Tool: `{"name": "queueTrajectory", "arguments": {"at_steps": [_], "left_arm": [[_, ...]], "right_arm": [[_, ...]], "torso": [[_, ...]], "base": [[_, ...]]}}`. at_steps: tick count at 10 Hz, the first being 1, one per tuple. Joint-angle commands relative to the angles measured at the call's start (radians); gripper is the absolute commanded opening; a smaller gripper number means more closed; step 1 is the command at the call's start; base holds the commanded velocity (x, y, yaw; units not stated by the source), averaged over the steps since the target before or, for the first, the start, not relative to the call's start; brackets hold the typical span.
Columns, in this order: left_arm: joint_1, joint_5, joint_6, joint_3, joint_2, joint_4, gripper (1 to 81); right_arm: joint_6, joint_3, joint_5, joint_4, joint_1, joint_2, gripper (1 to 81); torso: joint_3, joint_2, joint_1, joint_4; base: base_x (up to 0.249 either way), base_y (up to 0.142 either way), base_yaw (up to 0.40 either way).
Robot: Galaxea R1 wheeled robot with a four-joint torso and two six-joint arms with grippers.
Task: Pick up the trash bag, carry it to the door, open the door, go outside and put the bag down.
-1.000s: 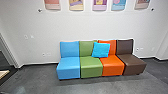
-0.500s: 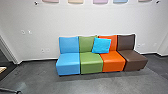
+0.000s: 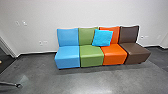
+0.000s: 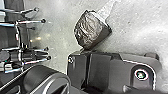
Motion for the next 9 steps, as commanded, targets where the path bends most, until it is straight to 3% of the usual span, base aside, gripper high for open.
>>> {"name": "queueTrajectory", "arguments": {"at_steps": [1,2,3,6,8,9], "left_arm": [[-0.089,0.078,0.003,-0.022,-0.016,-0.046,81.1],[-0.101,0.091,0.003,-0.054,-0.005,-0.073,81.1],[-0.113,0.114,0.003,-0.09,0.01,-0.11,81.1],[-0.158,0.151,0.003,-0.212,0.073,-0.196,81.1],[-0.185,0.197,0.0,-0.29,0.104,-0.299,81.1],[-0.198,0.22,0.002,-0.296,0.11,-0.309,81.1]], "right_arm": [[0.012,0.016,-0.116,0.039,0.116,-0.053,81.1],[0.021,0.024,-0.12,0.042,0.14,-0.059,81.1],[0.035,0.025,-0.148,0.042,0.163,-0.064,81.1],[0.05,0.025,-0.165,0.042,0.186,-0.064,81.1],[0.05,0.021,-0.165,0.041,0.185,-0.069,81.1],[0.05,0.022,-0.165,0.041,0.186,-0.072,81.1]], "torso": [[-0.088,-0.094,0.061,0.0],[-0.107,-0.131,0.084,0.0],[-0.061,-0.166,0.107,0.0],[-0.092,-0.258,0.165,0.0],[-0.094,-0.326,0.208,0.0],[-0.094,-0.365,0.232,0.0]], "base": [[0.0,0.0,0.0],[0.0,0.0,0.0],[0.0,0.0,0.0],[0.0,0.0,0.0],[0.0,0.0,0.0],[0.0,0.0,0.0]]}}
